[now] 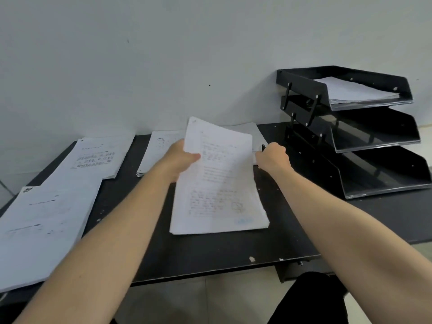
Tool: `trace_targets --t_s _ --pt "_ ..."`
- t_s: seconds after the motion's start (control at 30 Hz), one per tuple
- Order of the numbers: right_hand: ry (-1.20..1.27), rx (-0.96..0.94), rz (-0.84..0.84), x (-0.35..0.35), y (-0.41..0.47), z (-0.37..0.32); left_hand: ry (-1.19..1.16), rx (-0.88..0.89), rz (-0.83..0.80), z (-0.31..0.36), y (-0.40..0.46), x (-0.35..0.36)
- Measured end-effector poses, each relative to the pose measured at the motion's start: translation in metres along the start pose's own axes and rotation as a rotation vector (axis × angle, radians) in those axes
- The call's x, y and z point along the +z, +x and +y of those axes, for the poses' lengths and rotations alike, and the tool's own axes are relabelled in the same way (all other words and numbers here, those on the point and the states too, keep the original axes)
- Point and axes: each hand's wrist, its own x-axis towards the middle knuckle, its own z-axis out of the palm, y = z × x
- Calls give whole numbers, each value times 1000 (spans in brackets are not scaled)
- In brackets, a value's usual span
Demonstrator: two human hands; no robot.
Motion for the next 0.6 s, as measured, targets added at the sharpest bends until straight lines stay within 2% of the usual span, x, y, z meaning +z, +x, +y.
trace_targets --t_s 0.23,0.3,0.33,0.37,0.4,0.43,0.47,0.5,0.53,0.6 --pt "-285 52 -201 19 -9 -14 -177 143 27 -6 0 -65" --pt "-349 35 -120 15 -11 -22 -221 195 43 -8 0 -67" --pt "-286 -24 -37 12 -13 -29 -237 223 53 -8 1 -69" --pt "-113 -107 17 8 -15 -36 -247 246 62 -8 2 -70" --pt "164 -178 -14 3 -18 -46 -259 267 69 -8 4 -72" --pt "479 -217 -151 -3 -23 -57 -270 283 77 -7 6 -75" --pt "765 -234 -370 -6 -27 -66 -282 295 90 -6 6 -76" --pt "945 -255 -545 -7 -29 -74 -294 307 113 -3 6 -79" --pt "1036 -271 -620 -5 -31 -82 -307 322 137 -1 7 -81" --pt "1066 -300 -624 3 -33 -95 -335 342 180 2 7 -86"
